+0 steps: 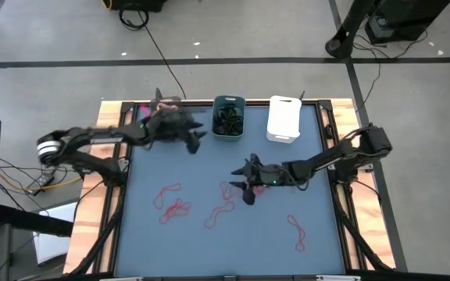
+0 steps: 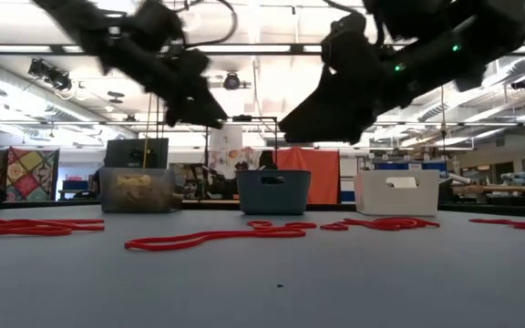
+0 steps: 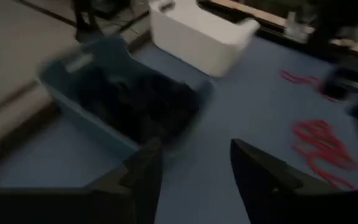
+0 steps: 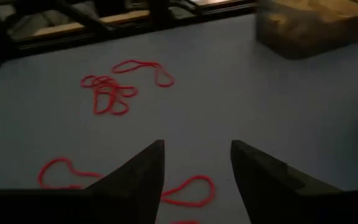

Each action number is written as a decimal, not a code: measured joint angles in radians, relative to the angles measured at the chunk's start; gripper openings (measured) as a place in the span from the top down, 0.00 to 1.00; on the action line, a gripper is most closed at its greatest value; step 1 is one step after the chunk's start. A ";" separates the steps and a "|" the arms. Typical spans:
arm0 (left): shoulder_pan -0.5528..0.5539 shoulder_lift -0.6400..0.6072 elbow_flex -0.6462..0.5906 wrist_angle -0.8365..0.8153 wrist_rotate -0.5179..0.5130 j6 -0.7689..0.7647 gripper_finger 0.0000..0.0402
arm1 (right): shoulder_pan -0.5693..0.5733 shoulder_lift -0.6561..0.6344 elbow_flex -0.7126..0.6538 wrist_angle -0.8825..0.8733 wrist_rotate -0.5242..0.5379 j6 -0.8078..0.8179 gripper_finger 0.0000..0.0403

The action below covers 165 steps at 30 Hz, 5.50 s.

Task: Sort rubber bands into baskets
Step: Put the red rubber band into the white bin

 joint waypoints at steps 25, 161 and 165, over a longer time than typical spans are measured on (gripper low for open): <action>-0.536 -0.152 -0.264 -0.467 -0.113 -0.446 0.54 | -0.104 0.274 0.286 -0.043 -0.359 -0.193 0.56; -0.624 0.036 -0.196 0.016 -0.530 -0.477 0.67 | -0.711 -0.554 0.138 -1.083 0.135 -0.180 0.46; -0.639 0.035 -0.196 0.014 -0.565 -0.515 0.69 | -0.690 -0.583 0.138 -1.043 0.017 -0.188 0.42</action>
